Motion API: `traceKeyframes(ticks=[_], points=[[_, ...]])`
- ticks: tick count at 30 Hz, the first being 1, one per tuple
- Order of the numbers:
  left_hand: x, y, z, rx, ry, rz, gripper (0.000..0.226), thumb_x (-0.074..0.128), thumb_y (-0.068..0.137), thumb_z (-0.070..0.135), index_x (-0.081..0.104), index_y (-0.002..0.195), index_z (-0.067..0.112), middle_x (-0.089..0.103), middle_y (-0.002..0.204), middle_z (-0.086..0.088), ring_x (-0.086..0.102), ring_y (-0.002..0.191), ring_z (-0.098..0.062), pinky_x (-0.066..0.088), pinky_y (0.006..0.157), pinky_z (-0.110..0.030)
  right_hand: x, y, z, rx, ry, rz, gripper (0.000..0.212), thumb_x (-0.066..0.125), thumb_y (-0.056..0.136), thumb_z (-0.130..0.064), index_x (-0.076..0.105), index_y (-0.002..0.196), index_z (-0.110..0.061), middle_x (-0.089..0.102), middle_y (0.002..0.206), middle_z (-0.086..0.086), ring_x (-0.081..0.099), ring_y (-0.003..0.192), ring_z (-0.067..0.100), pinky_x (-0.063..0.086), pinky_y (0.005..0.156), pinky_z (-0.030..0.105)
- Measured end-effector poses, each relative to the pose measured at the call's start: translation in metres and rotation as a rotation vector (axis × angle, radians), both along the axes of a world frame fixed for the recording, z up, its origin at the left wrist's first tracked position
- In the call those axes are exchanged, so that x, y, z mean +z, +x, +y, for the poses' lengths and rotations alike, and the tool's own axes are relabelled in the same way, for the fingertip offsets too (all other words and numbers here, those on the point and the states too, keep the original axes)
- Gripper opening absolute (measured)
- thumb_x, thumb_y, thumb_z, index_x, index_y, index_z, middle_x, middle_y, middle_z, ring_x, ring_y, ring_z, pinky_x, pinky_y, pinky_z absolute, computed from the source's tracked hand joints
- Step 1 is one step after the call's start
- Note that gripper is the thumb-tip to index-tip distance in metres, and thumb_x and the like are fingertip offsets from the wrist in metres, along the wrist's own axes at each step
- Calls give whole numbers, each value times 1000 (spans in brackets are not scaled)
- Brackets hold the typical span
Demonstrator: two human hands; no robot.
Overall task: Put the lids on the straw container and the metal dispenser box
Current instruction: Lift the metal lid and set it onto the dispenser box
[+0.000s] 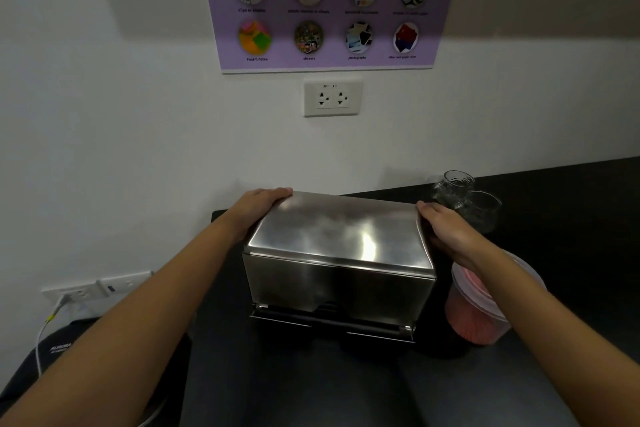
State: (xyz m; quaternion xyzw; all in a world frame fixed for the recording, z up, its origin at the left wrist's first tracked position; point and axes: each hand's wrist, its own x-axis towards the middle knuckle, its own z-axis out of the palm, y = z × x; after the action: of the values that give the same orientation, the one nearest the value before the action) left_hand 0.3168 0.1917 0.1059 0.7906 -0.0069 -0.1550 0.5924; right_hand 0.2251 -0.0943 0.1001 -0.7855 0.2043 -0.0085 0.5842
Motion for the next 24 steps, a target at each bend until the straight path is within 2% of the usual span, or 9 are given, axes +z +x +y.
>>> traceKeyframes(ticks=[4, 8, 14, 17, 19, 24], points=[[0, 0, 0, 12, 23, 5, 29, 63, 78, 44, 66, 91, 19, 70, 85, 1, 69, 65, -12, 48, 50, -19, 1, 2, -1, 7, 28, -7, 37, 39, 93, -35, 48, 121, -12, 56, 114, 14, 53, 109, 30, 40, 102, 47], [1, -3, -1, 21, 30, -7, 28, 63, 79, 44, 65, 90, 19, 68, 87, 2, 66, 74, -13, 46, 56, -21, 0, 1, 1, 9, 19, 1, 43, 36, 94, -38, 43, 128, -12, 53, 122, 15, 50, 113, 30, 38, 103, 47], [-4, -24, 4, 54, 152, -147, 53, 51, 86, 50, 55, 124, 14, 59, 114, -2, 57, 93, -15, 40, 76, -24, -2, -28, 18, -16, 67, -11, 63, 30, 89, -56, 35, 137, -16, 41, 142, 9, 39, 129, 26, 26, 111, 44], [-13, -52, 13, 100, 96, -169, 56, 56, 82, 51, 53, 127, 18, 60, 109, 5, 58, 88, -6, 41, 70, -17, -8, -57, 24, 50, 63, -66, 66, 38, 84, -59, 31, 139, -24, 36, 146, 1, 33, 133, 21, 24, 110, 39], [-20, -68, 18, 110, 43, -164, 58, 59, 79, 51, 51, 128, 22, 60, 108, 4, 59, 89, -6, 44, 70, -19, -14, -71, 26, 54, 94, -91, 67, 44, 81, -57, 29, 139, -27, 36, 146, 0, 33, 132, 21, 26, 105, 38], [-29, -83, 20, 123, -7, -215, 63, 62, 76, 50, 48, 131, 24, 62, 112, -2, 57, 88, 0, 39, 65, -13, -25, -86, 31, 37, 170, -163, 77, 57, 72, -54, 29, 139, -27, 39, 144, 3, 37, 130, 20, 28, 110, 46]])
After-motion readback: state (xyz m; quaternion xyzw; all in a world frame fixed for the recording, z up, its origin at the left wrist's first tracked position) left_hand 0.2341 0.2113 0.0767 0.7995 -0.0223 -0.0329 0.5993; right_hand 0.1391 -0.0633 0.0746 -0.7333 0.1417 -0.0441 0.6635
